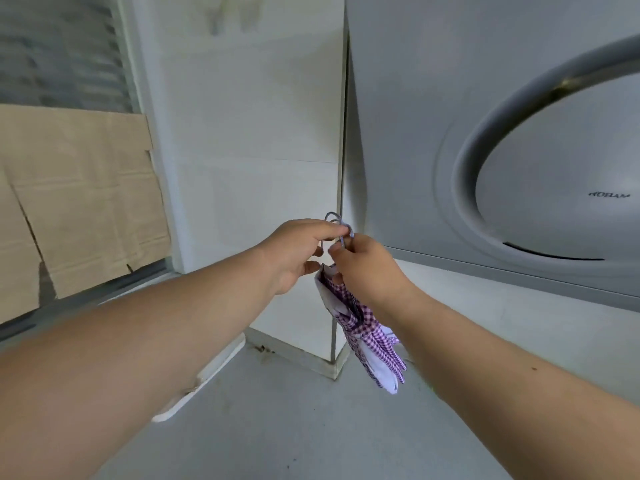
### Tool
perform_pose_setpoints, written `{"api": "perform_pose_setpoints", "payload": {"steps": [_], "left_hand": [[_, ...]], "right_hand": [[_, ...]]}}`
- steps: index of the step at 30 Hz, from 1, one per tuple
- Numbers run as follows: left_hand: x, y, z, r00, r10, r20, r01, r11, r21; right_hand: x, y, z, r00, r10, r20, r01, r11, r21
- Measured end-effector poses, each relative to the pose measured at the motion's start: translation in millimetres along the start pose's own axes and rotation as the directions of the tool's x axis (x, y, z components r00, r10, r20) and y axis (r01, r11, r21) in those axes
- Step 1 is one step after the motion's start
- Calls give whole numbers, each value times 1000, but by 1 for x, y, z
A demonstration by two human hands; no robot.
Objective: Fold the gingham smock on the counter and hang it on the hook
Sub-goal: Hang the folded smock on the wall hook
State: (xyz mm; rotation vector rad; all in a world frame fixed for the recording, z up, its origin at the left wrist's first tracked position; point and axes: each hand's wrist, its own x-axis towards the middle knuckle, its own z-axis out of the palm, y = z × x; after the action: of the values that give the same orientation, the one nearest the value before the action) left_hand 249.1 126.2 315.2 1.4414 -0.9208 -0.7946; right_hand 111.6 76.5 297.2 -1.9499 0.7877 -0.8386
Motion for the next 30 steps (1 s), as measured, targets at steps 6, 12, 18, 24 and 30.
{"api": "perform_pose_setpoints", "payload": {"steps": [6,12,18,24,30], "left_hand": [[17,34,-84,984,154,92,-153,988,-13],[25,77,-141,959,273,70,-276,960,42],[48,122,-172,909,407,-85,-393,908,143],[90,161,-189,828,522,-207,-476,848,232],[149,201,-211,719,608,-336,-541,794,278]], "right_hand": [[34,-77,35,997,-68,-39,70,996,60],[80,-136,55,989,-138,-49,135,989,-58],[138,-176,56,968,-241,-64,224,953,-203],[199,-207,50,921,-386,-62,357,895,-266],[277,-245,52,863,-501,-67,463,837,-292]]}}
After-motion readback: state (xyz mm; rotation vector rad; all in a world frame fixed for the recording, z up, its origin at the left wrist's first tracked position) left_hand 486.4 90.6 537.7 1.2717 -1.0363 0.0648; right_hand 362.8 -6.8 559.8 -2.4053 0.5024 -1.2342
